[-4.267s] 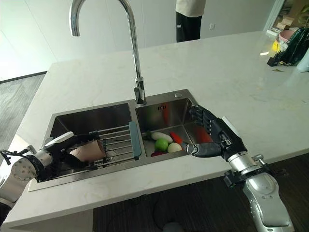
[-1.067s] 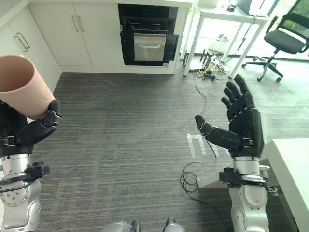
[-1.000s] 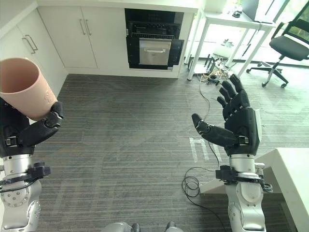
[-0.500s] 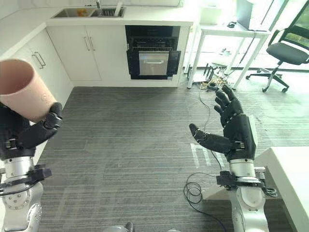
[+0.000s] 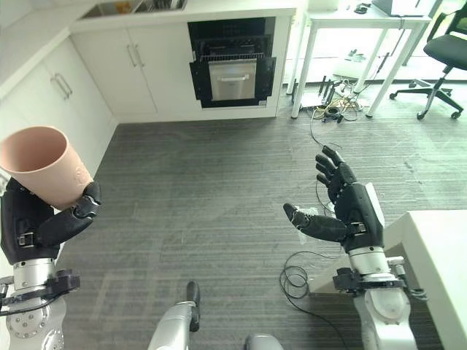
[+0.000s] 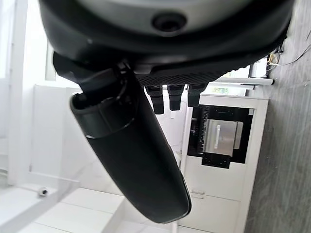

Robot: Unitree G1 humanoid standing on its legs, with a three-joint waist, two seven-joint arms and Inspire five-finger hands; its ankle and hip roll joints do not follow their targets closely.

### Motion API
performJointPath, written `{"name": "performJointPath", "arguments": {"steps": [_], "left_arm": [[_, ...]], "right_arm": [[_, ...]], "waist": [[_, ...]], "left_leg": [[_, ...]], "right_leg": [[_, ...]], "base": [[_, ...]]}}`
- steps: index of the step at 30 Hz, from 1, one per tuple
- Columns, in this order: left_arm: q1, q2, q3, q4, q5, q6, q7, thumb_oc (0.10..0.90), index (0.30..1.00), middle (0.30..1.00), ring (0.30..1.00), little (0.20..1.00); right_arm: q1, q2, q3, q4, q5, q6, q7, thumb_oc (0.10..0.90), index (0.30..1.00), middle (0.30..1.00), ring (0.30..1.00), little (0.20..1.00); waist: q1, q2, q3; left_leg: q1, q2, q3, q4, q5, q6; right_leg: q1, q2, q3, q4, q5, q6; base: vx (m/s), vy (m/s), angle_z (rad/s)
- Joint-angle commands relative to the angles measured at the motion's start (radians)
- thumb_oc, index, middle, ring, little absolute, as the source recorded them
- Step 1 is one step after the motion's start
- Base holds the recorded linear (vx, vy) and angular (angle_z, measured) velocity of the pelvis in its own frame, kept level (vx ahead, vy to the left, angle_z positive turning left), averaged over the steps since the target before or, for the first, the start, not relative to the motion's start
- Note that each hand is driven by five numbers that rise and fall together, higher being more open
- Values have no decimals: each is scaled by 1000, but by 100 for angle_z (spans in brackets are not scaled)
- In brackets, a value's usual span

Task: Place the dishes in the dishwasher.

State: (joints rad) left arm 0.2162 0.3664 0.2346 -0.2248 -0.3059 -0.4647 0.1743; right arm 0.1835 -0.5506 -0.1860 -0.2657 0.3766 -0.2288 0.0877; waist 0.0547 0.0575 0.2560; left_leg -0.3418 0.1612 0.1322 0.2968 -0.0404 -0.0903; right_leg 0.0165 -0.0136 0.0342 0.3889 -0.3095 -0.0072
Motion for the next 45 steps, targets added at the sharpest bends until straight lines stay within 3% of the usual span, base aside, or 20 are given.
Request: {"name": "performJointPath", "arguments": {"steps": [1, 2, 5, 6, 8, 10, 12, 13, 16, 22, 26, 28, 29, 31, 34, 37, 38, 39, 42, 45], "left_arm": [[-99, 89, 37, -95, 19, -94, 21, 400, 300, 300, 300, 300], [-107, 94, 40, -97, 14, -90, 7, 400, 300, 300, 300, 300], [-136, 104, 34, -89, -23, -71, -61, 400, 300, 300, 300, 300], [-153, 107, 22, -82, -13, -65, -80, 400, 300, 300, 300, 300], [-162, 107, 10, -81, 8, -59, -76, 400, 300, 300, 300, 300], [-190, 118, -3, -79, 21, -40, -59, 400, 300, 300, 300, 300], [-206, 126, -9, -76, 23, -36, -58, 400, 300, 300, 300, 300], [-206, 129, -9, -82, 40, -35, -51, 400, 300, 300, 300, 300], [-157, 122, -8, -118, 62, -26, -37, 400, 300, 300, 300, 300], [-147, 133, -10, -126, 45, 2, -46, 400, 300, 300, 300, 300], [-147, 122, -15, -117, 27, -15, -39, 400, 300, 300, 300, 300], [-141, 115, -14, -120, 14, -14, -45, 400, 300, 300, 300, 300], [-131, 107, -12, -120, -2, -13, -51, 400, 300, 300, 300, 300], [-119, 92, -12, -114, -24, -21, -69, 400, 300, 300, 300, 300], [-89, 65, -13, -103, -31, -46, -115, 400, 300, 300, 300, 300], [-71, 58, -11, -101, -43, -48, -138, 400, 300, 300, 300, 300], [-52, 62, -12, -103, -39, -51, -128, 400, 300, 300, 300, 300], [-46, 63, -15, -104, -40, -53, -118, 400, 300, 300, 300, 300], [-29, 60, -20, -106, -51, -77, -110, 400, 300, 300, 300, 300], [-42, 66, -20, -105, -46, -74, -88, 400, 300, 300, 300, 300]], "right_arm": [[-88, 10, -48, -119, 65, -109, 0, 800, 900, 900, 900, 900], [-82, 17, -51, -126, 56, -107, -8, 800, 900, 900, 900, 900], [-79, 59, -51, -130, 36, -94, -43, 800, 900, 900, 900, 900], [-86, 86, -37, -130, 16, -91, -43, 800, 900, 900, 900, 900], [-99, 105, -19, -118, -10, -96, -25, 800, 900, 900, 900, 900], [-124, 87, -10, -94, 10, -94, -26, 800, 900, 900, 900, 900], [-126, 79, -23, -92, 45, -95, -22, 800, 900, 900, 900, 900], [-117, 73, -36, -96, 73, -102, -10, 800, 900, 900, 900, 900], [-61, 90, -35, -122, 108, -135, 29, 800, 900, 900, 900, 900], [-112, 91, 17, -129, 54, -114, -22, 800, 900, 900, 900, 900], [-143, 62, 9, -115, 52, -106, -35, 800, 900, 900, 900, 900], [-137, 50, -3, -110, 62, -104, -33, 800, 900, 900, 900, 900], [-127, 39, -10, -106, 72, -99, -25, 800, 900, 900, 900, 900], [-116, 32, -19, -100, 84, -100, 0, 800, 900, 900, 900, 900], [-87, 39, -29, -83, 71, -115, 30, 800, 900, 900, 900, 900], [-100, 45, -21, -79, 69, -90, 24, 800, 900, 900, 900, 900], [-98, 59, -6, -90, 59, -79, 26, 800, 900, 900, 900, 900], [-89, 60, -2, -99, 55, -76, 27, 800, 900, 900, 900, 900], [-52, 48, 1, -116, 40, -98, 23, 800, 900, 900, 900, 900], [-59, 21, -8, -114, 73, -99, 35, 800, 900, 900, 900, 900]], "waist": [[-10, -43, -115], [-11, -53, -124], [-29, -69, -146], [-37, -48, -140], [-58, -27, -121], [-69, -42, -110], [-79, -60, -101], [-86, -82, -83], [-118, -99, -68], [-101, -104, -109], [-113, -94, -141], [-112, -83, -148], [-107, -84, -150], [-95, -115, -138], [-63, -143, -90], [-55, -112, -77], [-44, -60, -62], [-41, -44, -64], [-25, -35, -64], [-22, -37, -71]], "left_leg": [[36, -47, 1, 3, 7, 12], [48, -60, 3, 3, -4, 26], [97, -118, -31, 3, -29, 68], [129, -127, -60, 3, -46, 85], [178, -122, -62, 3, -67, 93], [209, -127, -29, 3, -81, 90], [236, -134, -22, 3, -101, 82], [269, -153, -28, 3, -131, 76], [352, -185, -93, 3, -206, 79], [393, -148, -63, 3, -257, 63], [457, -103, -51, 3, -276, 24], [482, -77, -47, 3, -191, 2], [503, -54, -43, 3, -32, -25], [484, -50, -23, 89, 90, -42], [265, -91, -13, 322, 89, -17], [257, -86, 68, 39, 64, 3], [144, -34, 51, 3, 19, -9], [104, -18, 34, 3, 29, -22], [-23, 11, 16, 3, 74, -47], [-7, 9, 25, 3, 48, -36]], "right_leg": [[126, -38, -74, -89, 37, 125], [139, -58, -86, -89, 74, 141], [167, -106, -143, -89, 350, 209], [121, -111, -163, 94, 431, 218], [-7, -115, -173, 240, 451, 203], [-77, -106, -234, 123, 376, 178], [-75, -103, -291, -61, 375, 177], [-126, -136, -311, -89, 350, 177], [-335, -234, -223, -89, 382, 200], [-285, -244, -275, -89, 355, 216], [-262, -202, -277, -89, 321, 175], [-246, -169, -278, -89, 297, 150], [-216, -136, -261, -89, 265, 121], [-178, -127, -226, -89, 236, 87], [-105, -110, -182, -89, 208, 53], [-76, -67, -154, -89, 170, 78], [-46, -9, -126, -89, 142, 95], [-38, 9, -118, -89, 133, 95], [27, 38, -101, -89, 84, 82], [55, 21, -104, -89, 60, 89]], "base": [[261, 182, -42], [299, 192, -29], [307, 213, 16], [252, 237, 57], [193, 200, 48], [225, 14, -2], [251, -151, -22], [400, -275, 41], [586, -358, 34], [346, -288, 1], [351, -251, -9], [359, -256, -16], [438, -363, -8], [370, -358, -17], [335, -261, -73], [426, 71, -35], [503, 198, -43], [524, 196, -45], [419, 105, -49], [369, 159, -37]]}}
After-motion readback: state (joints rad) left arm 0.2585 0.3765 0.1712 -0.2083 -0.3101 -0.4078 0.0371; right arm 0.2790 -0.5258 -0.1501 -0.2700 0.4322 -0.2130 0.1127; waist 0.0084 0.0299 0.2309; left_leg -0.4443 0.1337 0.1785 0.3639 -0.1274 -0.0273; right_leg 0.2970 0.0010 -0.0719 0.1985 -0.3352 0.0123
